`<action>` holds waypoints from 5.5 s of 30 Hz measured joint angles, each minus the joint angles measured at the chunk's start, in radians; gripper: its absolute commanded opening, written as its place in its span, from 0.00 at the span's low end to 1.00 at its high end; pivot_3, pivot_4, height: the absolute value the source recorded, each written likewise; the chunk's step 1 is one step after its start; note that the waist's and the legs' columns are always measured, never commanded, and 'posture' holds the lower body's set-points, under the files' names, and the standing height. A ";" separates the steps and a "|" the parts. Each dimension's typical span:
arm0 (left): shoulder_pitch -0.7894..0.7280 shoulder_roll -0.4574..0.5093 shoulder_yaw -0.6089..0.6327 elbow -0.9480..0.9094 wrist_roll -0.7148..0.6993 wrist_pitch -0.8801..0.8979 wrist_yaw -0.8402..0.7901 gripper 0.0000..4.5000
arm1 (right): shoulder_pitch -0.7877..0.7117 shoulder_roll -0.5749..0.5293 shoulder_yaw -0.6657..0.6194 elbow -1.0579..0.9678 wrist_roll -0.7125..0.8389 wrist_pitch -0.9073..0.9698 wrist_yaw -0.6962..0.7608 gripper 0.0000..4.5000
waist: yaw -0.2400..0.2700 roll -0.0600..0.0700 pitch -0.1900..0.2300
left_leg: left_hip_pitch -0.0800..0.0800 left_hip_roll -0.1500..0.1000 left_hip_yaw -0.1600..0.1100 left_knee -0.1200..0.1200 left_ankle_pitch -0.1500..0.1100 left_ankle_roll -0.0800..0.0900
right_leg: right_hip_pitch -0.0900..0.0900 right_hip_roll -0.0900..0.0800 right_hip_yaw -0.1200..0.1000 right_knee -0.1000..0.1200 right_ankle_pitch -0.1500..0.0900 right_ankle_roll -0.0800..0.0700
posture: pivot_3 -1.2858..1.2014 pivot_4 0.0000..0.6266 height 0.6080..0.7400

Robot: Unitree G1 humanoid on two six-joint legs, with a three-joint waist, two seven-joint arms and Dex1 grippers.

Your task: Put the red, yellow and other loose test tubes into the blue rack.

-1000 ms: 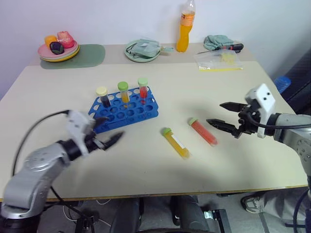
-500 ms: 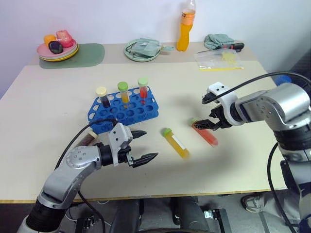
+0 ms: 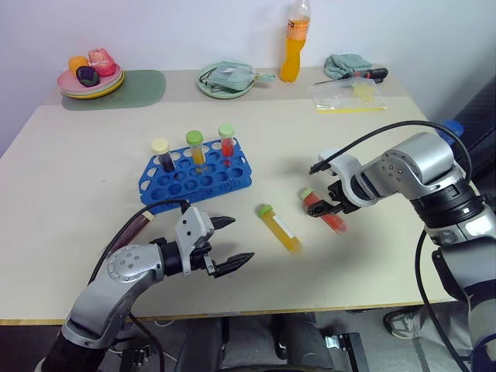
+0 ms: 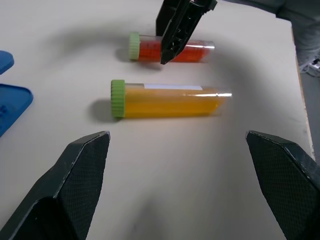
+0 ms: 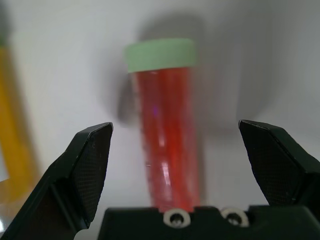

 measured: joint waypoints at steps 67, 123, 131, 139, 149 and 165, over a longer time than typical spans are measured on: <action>0.077 -0.185 0.226 0.023 0.107 -0.159 0.294 1.00 | 0.369 0.828 -0.267 0.301 -0.609 -1.718 0.025 0.17 | -0.023 0.002 0.000 | 0.003 0.001 -0.002 -0.002 0.000 -0.001 | 0.000 0.001 -0.001 0.005 0.002 0.004 | 0.52 0.24 1.00; 0.208 -0.007 0.111 0.177 0.114 -0.345 -0.098 1.00 | 0.058 0.142 -0.128 -0.164 0.570 0.000 -0.408 0.90 | -0.022 0.004 0.001 | 0.001 0.000 0.000 -0.003 0.000 0.000 | -0.001 -0.004 -0.001 0.000 -0.002 -0.003 | 0.52 0.24 1.00; 0.239 -0.008 0.116 0.180 0.129 -0.396 -0.094 1.00 | 0.022 0.182 -0.059 -0.006 0.821 0.000 -0.731 0.90 | -0.021 0.004 0.001 | 0.000 0.000 0.000 -0.003 0.000 0.000 | -0.001 -0.006 -0.001 -0.001 -0.002 -0.003 | 0.52 0.24 1.00; 0.246 -0.009 0.119 0.181 0.130 -0.413 -0.084 1.00 | 0.014 0.213 -0.039 0.041 0.971 -0.009 -0.940 0.19 | -0.023 0.004 0.001 | 0.000 0.001 0.000 -0.003 -0.001 0.001 | -0.001 -0.005 -0.001 -0.001 -0.002 -0.002 | 0.52 0.24 1.00; 0.248 -0.018 0.147 0.170 0.126 -0.397 -0.031 1.00 | 0.041 0.178 -0.152 -0.251 1.044 -0.210 -0.834 0.16 | -0.020 0.005 0.001 | -0.002 0.001 -0.001 -0.002 -0.001 0.002 | -0.002 -0.002 -0.002 -0.001 -0.002 -0.001 | 0.52 0.24 1.00; 0.303 -0.273 0.293 0.046 0.170 -0.342 0.380 1.00 | 0.265 0.609 0.026 -0.118 -0.257 -1.362 -0.004 0.16 | -0.020 0.004 0.001 | 0.001 0.002 -0.001 -0.002 -0.001 0.002 | -0.001 0.001 -0.001 0.002 0.000 0.003 | 0.52 0.24 1.00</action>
